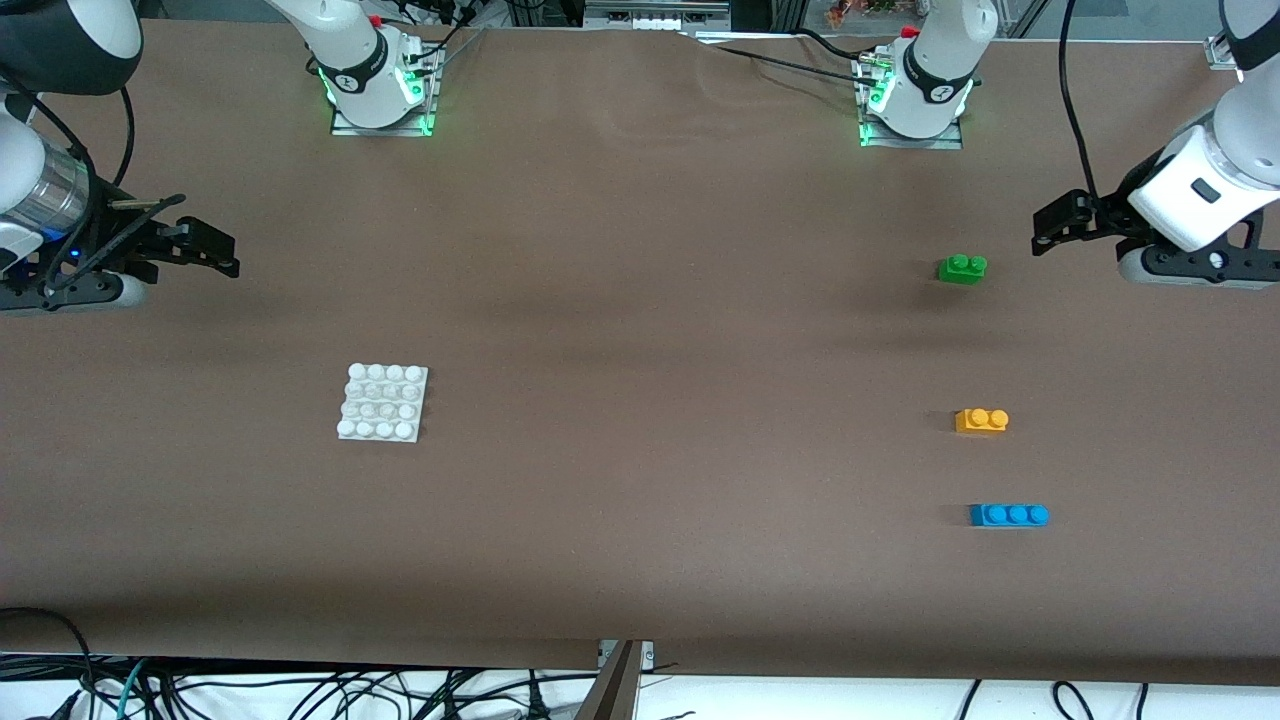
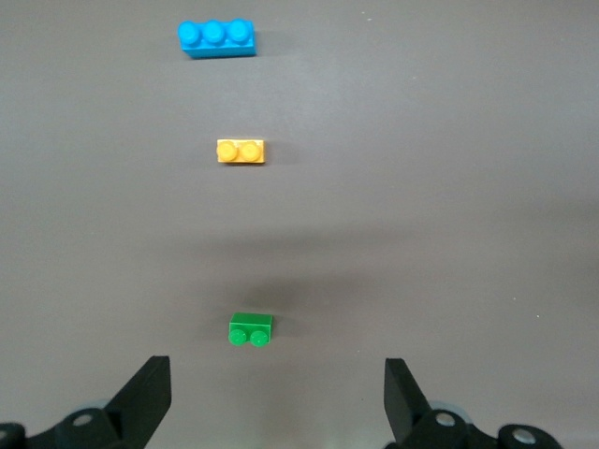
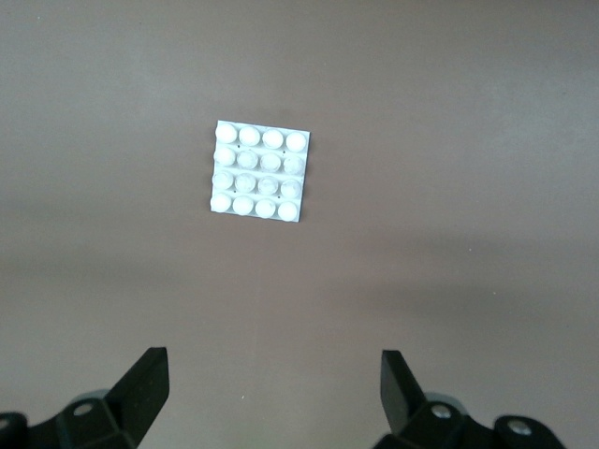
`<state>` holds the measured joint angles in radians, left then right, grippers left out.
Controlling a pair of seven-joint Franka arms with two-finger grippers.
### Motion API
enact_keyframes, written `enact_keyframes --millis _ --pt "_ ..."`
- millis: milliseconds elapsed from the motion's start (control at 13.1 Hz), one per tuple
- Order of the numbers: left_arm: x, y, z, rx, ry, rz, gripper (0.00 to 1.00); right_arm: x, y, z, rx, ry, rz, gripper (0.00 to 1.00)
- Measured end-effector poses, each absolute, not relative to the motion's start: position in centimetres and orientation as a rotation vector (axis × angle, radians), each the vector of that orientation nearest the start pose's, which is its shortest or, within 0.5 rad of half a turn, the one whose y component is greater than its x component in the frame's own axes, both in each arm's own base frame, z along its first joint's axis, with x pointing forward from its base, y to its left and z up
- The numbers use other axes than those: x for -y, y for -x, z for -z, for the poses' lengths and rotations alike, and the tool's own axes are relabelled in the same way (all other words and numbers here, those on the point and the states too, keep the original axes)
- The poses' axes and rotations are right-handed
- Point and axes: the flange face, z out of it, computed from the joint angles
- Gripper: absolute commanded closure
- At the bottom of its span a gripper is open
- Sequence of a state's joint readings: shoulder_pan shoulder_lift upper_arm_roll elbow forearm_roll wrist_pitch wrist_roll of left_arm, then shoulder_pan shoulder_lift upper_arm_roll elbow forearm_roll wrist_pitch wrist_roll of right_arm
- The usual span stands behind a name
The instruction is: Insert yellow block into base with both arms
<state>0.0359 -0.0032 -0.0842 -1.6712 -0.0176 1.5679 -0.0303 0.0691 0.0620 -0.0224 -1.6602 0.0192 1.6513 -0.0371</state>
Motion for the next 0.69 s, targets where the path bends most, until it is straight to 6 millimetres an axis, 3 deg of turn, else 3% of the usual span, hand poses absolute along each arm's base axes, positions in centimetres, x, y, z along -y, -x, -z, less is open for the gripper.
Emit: enact_keyframes --millis 305,687 --pt "0.7 -55.0 -57.6 0.034 3.152 -0.172 0.0 -2.9 -57.3 -55.4 0.127 3.12 -0.111 0.0" --pt "1.1 -55.0 -57.4 0.022 3.152 -0.175 0.0 -3.0 -57.3 -55.4 0.129 3.12 -0.111 0.0"
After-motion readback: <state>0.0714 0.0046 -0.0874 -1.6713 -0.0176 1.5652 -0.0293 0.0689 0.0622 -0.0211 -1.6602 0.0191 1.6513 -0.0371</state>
